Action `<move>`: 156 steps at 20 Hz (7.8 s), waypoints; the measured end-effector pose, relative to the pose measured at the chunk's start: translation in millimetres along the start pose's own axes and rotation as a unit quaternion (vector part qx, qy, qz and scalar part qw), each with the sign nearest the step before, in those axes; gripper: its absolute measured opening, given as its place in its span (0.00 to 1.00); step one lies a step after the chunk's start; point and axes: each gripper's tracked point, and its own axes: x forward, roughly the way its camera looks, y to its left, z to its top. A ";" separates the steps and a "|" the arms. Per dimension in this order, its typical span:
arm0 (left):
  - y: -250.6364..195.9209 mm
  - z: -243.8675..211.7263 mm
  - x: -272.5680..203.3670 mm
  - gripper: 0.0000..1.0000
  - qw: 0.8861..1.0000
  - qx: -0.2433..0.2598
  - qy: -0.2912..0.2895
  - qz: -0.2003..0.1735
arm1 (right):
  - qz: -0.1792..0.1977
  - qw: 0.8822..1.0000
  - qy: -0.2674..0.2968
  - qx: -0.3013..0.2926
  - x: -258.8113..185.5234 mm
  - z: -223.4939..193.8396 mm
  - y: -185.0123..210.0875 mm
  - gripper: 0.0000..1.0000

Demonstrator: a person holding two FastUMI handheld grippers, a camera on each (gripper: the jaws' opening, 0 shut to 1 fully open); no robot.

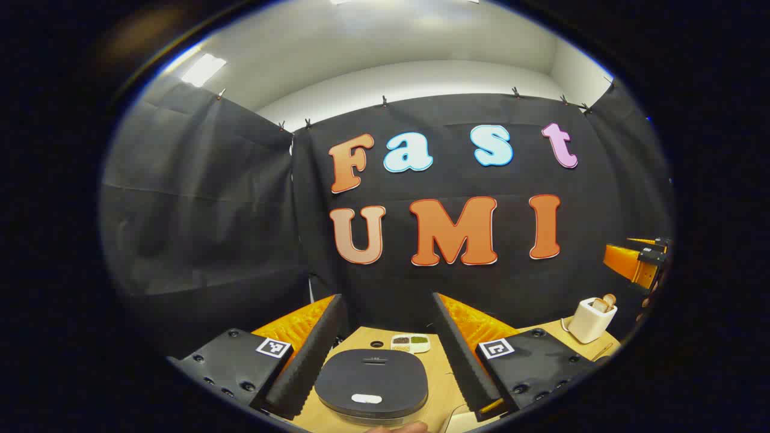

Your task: Close the left gripper, press the button to open the rice cooker; take a wooden spoon from the chopstick holder with the right hand, scoop a spoonful of rice and pour it into the rice cooker, then put the wooden spoon back into the chopstick holder.

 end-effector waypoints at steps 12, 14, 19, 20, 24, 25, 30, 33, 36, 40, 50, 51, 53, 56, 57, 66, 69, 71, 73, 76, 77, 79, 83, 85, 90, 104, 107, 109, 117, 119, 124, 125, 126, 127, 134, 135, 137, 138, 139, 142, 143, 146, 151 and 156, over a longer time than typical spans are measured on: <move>14.6 7.6 2.0 0.99 1.000 0.004 -0.012 0.002 | 0.009 1.000 0.004 -0.014 5.0 5.0 12.2 0.94; 14.4 9.3 2.4 0.99 1.000 0.004 -0.013 0.001 | 0.009 1.000 0.006 -0.011 5.6 4.4 11.6 0.94; 24.2 8.6 7.6 0.98 1.000 0.005 -0.014 0.005 | 0.004 1.000 0.003 -0.022 7.0 3.3 12.0 0.94; 26.8 7.1 8.5 0.98 1.000 0.002 -0.013 0.009 | 0.003 1.000 0.005 -0.023 7.1 1.6 12.7 0.94; 37.9 2.8 11.6 0.99 1.000 0.000 -0.006 0.019 | -0.006 1.000 0.019 -0.020 9.2 -5.5 11.0 0.94; 39.7 4.8 13.2 0.98 1.000 0.000 -0.006 0.020 | -0.009 1.000 0.020 -0.020 9.1 -6.7 9.7 0.94; 66.5 5.7 18.0 0.99 0.999 0.004 -0.003 0.042 | -0.030 0.999 0.024 -0.029 9.8 -14.1 -8.0 0.94; 70.0 -2.8 23.7 0.80 0.999 0.009 0.014 0.031 | -0.047 0.998 0.029 -0.032 5.0 -18.2 -21.0 0.94; 68.4 -14.4 34.3 0.42 0.999 -0.001 0.034 0.021 | -0.066 0.997 0.034 -0.035 -0.5 -23.3 -33.6 0.94; 59.4 -58.9 47.7 0.06 0.992 -0.035 0.120 -0.001 | -0.083 0.995 0.042 -0.038 -7.9 -29.7 -45.9 0.94; 35.9 -187.6 39.1 0.05 0.894 -0.166 0.411 -0.072 | -0.120 0.990 0.061 -0.049 -23.6 -46.0 -72.8 0.95; 35.2 -195.7 37.2 0.06 0.884 -0.175 0.428 -0.070 | -0.125 0.989 0.063 -0.052 -25.9 -48.0 -75.8 0.95; 30.5 -212.4 32.1 0.06 0.863 -0.192 0.461 -0.080 | -0.130 0.987 0.071 -0.056 -30.7 -55.3 -79.3 0.95; 30.9 -233.3 31.4 0.05 0.844 -0.192 0.494 -0.079 | -0.137 0.985 0.085 -0.060 -35.8 -66.5 -84.1 0.95; 30.4 -238.8 31.7 0.06 0.837 -0.194 0.506 -0.076 | -0.140 0.984 0.088 -0.062 -37.1 -69.4 -85.9 0.95; 36.3 -283.5 18.2 0.06 0.811 -0.187 0.552 -0.049 | -0.156 0.977 0.129 -0.067 -47.8 -100.9 -98.6 0.95; 34.9 -289.4 19.8 0.06 0.801 -0.200 0.562 -0.044 | -0.157 0.976 0.135 -0.064 -48.1 -105.7 -100.3 0.95; 37.0 -289.3 20.7 0.06 0.800 -0.206 0.562 -0.043 | -0.152 0.977 0.139 -0.057 -47.0 -112.0 -97.9 0.95; 35.7 -287.3 19.6 0.06 0.809 -0.202 0.550 -0.049 | -0.149 0.977 0.149 -0.039 -46.5 -120.9 -98.4 0.95; 35.1 -279.9 18.8 0.06 0.862 -0.158 0.477 -0.072 | -0.146 0.974 0.171 0.009 -47.6 -138.6 -97.6 0.95; 36.8 -272.2 16.9 0.06 0.878 -0.147 0.450 -0.071 | -0.148 0.973 0.174 0.013 -48.0 -142.5 -99.6 0.95; 37.1 -248.9 21.8 0.06 0.902 -0.151 0.400 -0.065 | -0.150 0.971 0.184 0.005 -49.0 -151.7 -104.8 0.95; 42.5 -179.7 48.6 0.06 0.938 -0.176 0.295 -0.054 | -0.147 0.965 0.216 -0.003 -53.8 -170.9 -111.0 0.95; 52.5 -147.6 57.2 0.06 0.953 -0.172 0.244 -0.040 | -0.146 0.965 0.218 -0.004 -54.7 -174.7 -114.8 0.95; 81.6 -116.8 43.8 0.05 0.976 -0.094 0.195 0.023 | -0.152 0.961 0.232 -0.009 -61.4 -186.2 -136.7 0.95; 18.1 -63.9 10.7 0.87 0.993 0.006 0.111 0.029 | -0.156 0.942 0.297 0.018 -65.8 -247.6 -188.5 0.95; 14.5 -65.8 2.7 0.91 0.993 0.012 0.114 0.042 | -0.151 0.934 0.321 0.030 -67.4 -271.8 -192.9 0.95; 12.5 -65.6 -1.2 0.93 0.992 0.017 0.114 0.048 | -0.145 0.930 0.335 0.036 -68.0 -286.9 -192.0 0.95; 7.9 -64.8 -17.3 0.93 0.989 0.030 0.124 0.070 | -0.113 0.919 0.358 0.122 -64.4 -329.0 -172.3 0.68; 7.1 -61.3 -19.9 0.93 0.990 0.034 0.119 0.071 | -0.108 0.918 0.351 0.147 -63.8 -328.7 -167.4 0.41; 8.2 -64.3 -26.2 0.89 0.990 0.030 0.117 0.075 | -0.102 0.913 0.343 0.197 -68.3 -325.0 -153.6 0.22; 10.3 -66.4 -30.3 0.91 0.990 0.029 0.116 0.076 | -0.104 0.914 0.338 0.199 -71.8 -323.4 -151.6 0.20; 11.6 -68.6 -31.4 0.91 0.990 0.028 0.116 0.076 | -0.104 0.916 0.334 0.200 -74.1 -322.6 -148.9 0.19; 13.0 -71.4 -32.2 0.91 0.990 0.027 0.115 0.075 | -0.105 0.917 0.328 0.201 -76.5 -321.2 -147.2 0.17; 21.9 -67.9 -20.3 0.89 0.992 0.017 0.113 0.061 | -0.141 0.908 0.325 0.224 -77.6 -314.2 -149.0 0.13; 22.1 -68.0 -21.3 0.89 0.992 0.019 0.110 0.057 | -0.143 0.910 0.321 0.222 -75.3 -308.1 -149.0 0.13; 31.0 -64.9 -23.7 0.89 0.993 0.029 0.098 0.060 | -0.143 0.917 0.308 0.210 -71.2 -292.7 -148.2 0.13; 35.2 -66.0 -23.9 0.92 0.993 0.035 0.097 0.065 | -0.142 0.921 0.302 0.202 -70.7 -283.9 -147.0 0.13; 42.1 -68.2 -23.4 0.95 0.992 0.037 0.097 0.070 | -0.142 0.924 0.296 0.194 -69.1 -274.4 -144.9 0.13; 53.5 -71.5 -18.5 0.97 0.993 0.026 0.096 0.065 | -0.130 0.934 0.279 0.178 -62.6 -243.3 -129.5 0.14; 55.9 -75.0 -15.7 0.97 0.993 0.023 0.099 0.059 | -0.122 0.937 0.274 0.176 -60.8 -233.1 -121.2 0.13; 70.2 -81.4 -7.2 0.97 0.993 0.023 0.102 0.056 | -0.091 0.943 0.265 0.182 -54.9 -211.2 -89.3 0.13; 89.3 -94.0 2.5 0.98 0.992 0.014 0.113 0.052 | -0.036 0.943 0.271 0.191 -51.8 -198.0 -27.2 0.13; 110.5 -106.5 9.7 1.00 0.991 0.011 0.125 0.055 | 0.004 0.940 0.292 0.177 -58.9 -213.9 20.4 0.13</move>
